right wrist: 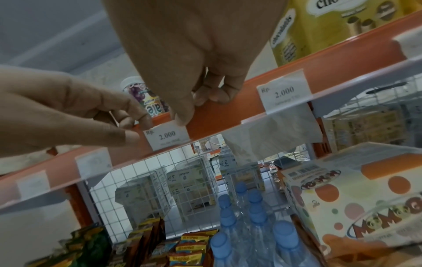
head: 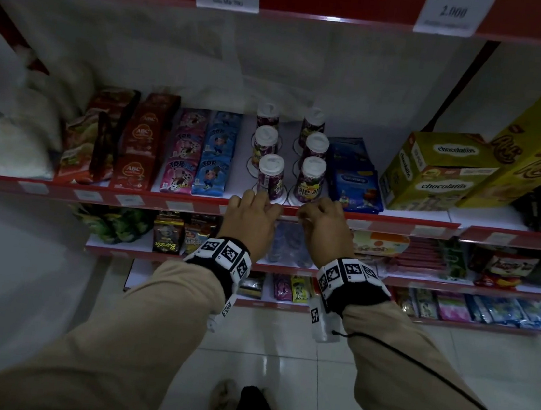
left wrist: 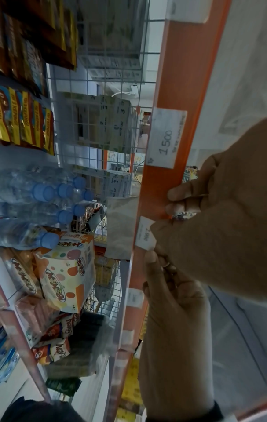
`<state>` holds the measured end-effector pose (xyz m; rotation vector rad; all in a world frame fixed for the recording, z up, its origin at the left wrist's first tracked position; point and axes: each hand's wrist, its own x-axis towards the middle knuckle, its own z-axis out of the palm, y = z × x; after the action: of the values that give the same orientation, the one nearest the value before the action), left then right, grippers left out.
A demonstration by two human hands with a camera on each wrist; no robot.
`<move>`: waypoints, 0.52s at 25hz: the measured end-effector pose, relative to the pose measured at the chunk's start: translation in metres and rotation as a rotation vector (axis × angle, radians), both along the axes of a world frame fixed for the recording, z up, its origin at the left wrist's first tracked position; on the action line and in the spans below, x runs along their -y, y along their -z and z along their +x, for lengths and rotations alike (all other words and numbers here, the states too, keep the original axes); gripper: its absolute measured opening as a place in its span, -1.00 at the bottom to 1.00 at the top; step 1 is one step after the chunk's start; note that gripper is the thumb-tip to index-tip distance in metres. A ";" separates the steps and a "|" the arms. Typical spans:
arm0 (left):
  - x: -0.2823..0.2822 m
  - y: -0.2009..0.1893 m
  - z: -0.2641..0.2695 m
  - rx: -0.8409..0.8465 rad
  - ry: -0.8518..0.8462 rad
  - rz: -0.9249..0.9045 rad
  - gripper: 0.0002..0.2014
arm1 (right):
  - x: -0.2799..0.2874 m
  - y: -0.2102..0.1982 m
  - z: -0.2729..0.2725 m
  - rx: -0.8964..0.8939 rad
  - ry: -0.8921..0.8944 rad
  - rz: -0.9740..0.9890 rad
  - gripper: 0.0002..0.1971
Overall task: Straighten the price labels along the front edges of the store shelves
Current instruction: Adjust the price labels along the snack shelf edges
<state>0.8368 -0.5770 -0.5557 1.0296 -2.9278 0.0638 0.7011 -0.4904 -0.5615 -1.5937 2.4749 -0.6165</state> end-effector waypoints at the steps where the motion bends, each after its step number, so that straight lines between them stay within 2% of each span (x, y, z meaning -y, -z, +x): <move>1: -0.001 0.000 -0.001 0.006 -0.011 -0.002 -0.71 | 0.000 0.000 -0.001 -0.017 -0.011 0.012 -0.80; 5: -0.003 -0.001 0.000 0.021 -0.016 -0.020 -0.72 | 0.002 0.000 -0.002 -0.082 -0.045 0.056 -0.79; 10: -0.004 -0.002 0.006 -0.012 -0.005 0.003 -0.68 | -0.003 0.001 -0.003 -0.062 -0.067 -0.065 -0.82; 13: -0.005 -0.003 0.008 -0.051 0.013 0.041 -0.69 | -0.002 0.002 -0.003 -0.101 -0.071 0.010 -0.80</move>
<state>0.8451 -0.5719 -0.5526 1.0020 -2.9014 -0.0233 0.6978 -0.4880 -0.5630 -1.7419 2.4738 -0.5251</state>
